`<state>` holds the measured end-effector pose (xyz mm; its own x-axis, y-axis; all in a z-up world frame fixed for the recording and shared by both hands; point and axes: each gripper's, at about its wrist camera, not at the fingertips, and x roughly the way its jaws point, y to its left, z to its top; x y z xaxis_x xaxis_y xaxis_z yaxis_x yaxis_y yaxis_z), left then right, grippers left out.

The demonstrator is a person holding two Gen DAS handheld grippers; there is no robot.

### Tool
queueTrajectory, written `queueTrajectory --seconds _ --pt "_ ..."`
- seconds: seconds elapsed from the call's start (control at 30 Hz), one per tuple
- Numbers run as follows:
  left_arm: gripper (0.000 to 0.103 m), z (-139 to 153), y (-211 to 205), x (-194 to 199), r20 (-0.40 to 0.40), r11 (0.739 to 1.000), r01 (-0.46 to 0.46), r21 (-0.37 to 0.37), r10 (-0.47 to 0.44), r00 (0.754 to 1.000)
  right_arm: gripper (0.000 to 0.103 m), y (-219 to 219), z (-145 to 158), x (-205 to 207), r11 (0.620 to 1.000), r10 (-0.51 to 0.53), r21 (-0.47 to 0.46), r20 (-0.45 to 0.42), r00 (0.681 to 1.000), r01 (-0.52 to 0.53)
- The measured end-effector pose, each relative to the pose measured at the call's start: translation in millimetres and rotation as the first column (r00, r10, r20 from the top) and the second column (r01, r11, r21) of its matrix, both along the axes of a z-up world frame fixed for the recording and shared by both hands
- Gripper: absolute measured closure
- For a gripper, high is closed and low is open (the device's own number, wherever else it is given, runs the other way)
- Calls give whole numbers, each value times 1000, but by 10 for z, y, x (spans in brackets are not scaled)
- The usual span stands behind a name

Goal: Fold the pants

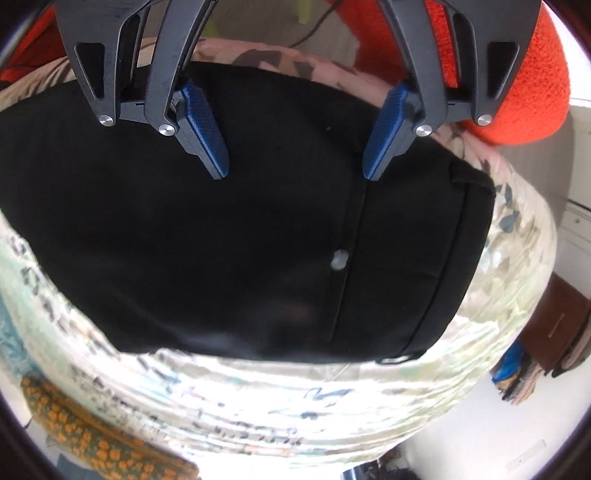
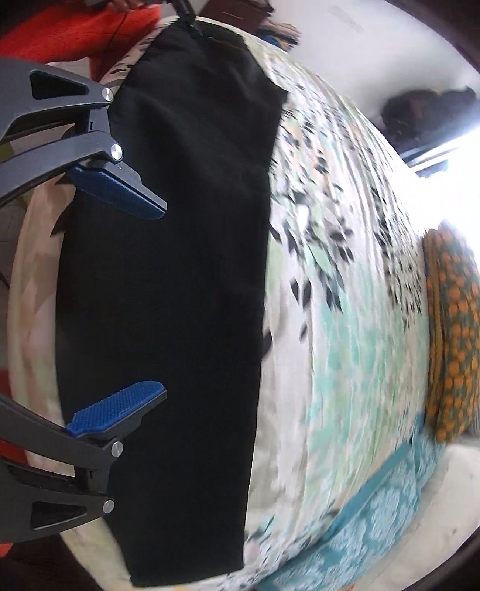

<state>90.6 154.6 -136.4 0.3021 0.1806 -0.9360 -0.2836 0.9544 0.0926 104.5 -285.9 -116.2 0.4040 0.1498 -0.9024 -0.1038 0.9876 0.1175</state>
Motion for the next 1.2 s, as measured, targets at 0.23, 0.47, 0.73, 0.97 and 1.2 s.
queueTrajectory --seconds 0.23,0.47,0.73,0.97,1.2 --pt "25 460 -270 -74 229 995 39 -89 -18 973 12 225 -199 -235 996 79 -39 -20 997 -79" --pt "25 -72 -1167 325 158 941 317 -122 -297 942 10 512 581 604 952 294 47 139 946 -303" --pt "18 -222 -1278 -4 131 916 401 -26 -395 909 6 1800 329 2196 719 683 36 148 715 -694" --pt "16 -258 -1307 67 119 914 405 -17 -401 908 10 2703 -163 2471 332 938 1 108 331 -943" --pt "15 -280 -1370 142 115 911 412 -14 -408 906 13 2863 -263 2797 440 893 -33 118 434 -897"
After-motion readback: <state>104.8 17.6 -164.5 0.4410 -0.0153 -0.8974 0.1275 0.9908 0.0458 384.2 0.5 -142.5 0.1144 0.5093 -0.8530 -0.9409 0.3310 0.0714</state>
